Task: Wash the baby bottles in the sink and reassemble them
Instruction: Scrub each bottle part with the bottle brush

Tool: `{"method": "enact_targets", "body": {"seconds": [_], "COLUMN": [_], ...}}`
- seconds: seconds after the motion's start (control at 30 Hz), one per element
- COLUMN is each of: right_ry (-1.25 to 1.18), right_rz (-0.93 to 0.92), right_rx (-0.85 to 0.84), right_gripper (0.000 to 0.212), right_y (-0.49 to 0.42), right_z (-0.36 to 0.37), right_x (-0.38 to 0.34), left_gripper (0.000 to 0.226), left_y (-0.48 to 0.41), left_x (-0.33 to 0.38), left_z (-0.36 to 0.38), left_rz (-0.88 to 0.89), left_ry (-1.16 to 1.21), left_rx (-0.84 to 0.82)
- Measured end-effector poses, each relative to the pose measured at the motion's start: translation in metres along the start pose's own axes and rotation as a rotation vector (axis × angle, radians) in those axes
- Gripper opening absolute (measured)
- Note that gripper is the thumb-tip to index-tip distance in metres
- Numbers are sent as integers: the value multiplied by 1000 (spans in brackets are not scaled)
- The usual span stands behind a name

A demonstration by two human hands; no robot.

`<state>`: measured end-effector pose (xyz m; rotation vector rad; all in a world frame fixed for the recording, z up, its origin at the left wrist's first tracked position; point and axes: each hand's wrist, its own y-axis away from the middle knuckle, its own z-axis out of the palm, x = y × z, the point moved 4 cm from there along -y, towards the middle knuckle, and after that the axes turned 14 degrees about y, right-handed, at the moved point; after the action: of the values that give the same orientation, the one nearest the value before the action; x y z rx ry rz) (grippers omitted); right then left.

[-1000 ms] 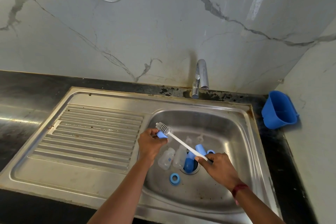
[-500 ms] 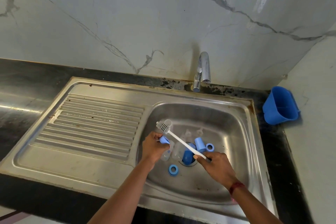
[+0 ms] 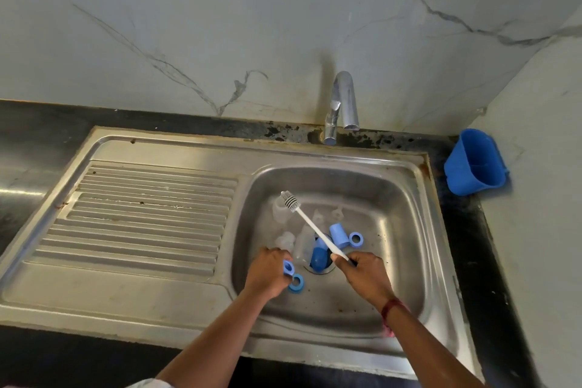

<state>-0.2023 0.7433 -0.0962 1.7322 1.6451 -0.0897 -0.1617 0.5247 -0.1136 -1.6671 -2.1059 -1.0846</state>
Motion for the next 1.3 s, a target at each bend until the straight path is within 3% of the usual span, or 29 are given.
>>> {"method": "enact_targets", "body": {"seconds": [0.17,0.47,0.77,0.93,1.03,1.13,1.3], "right_ry": [-17,-23,-16,-12,1,21,-9], "right_rz": [69,119,128,93,89,78,40], "right_rx": [15,101,93,75,84,108,154], "right_gripper": [53,55,55,53,53,53,52], "right_y": [2,9,4,-1,-6,-14,-35], "right_z": [10,17,24,20,12,0,-21], "right_x": [4,5,0,-3,-1,2,10], "left_gripper": [39,21,26,28,34,27,31], "left_y": [-11,-21,-23,-32,-48,-65,-96], "left_x": [1,-10,-14,3,25,50,80], "left_z": [11,22,32,30,41,57,79], "left_rz": [39,111,153,100,157,192,239], "left_ry": [-110,-389,-590,-464,-246,-57,53], "left_rx": [-151,-280,-260,-244,-268,-259,-186]}}
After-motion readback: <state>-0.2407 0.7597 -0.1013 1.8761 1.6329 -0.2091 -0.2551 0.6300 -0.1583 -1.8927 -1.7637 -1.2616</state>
